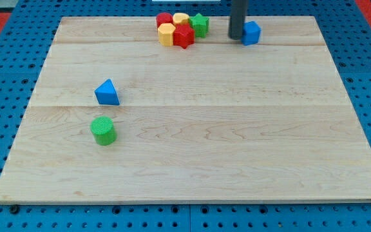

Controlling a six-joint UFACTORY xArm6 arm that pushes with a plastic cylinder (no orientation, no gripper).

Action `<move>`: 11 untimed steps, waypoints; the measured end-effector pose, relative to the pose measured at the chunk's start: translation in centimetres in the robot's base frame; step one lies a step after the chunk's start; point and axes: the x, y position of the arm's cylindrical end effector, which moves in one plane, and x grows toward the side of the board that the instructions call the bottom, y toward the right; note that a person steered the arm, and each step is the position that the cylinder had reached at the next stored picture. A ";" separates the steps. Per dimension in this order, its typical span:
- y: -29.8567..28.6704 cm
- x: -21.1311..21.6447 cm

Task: Move the blue triangle bottom left to the blue cube

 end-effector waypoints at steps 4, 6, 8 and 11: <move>-5.8 17.1; -9.8 17.4; -6.9 19.8; -22.2 9.1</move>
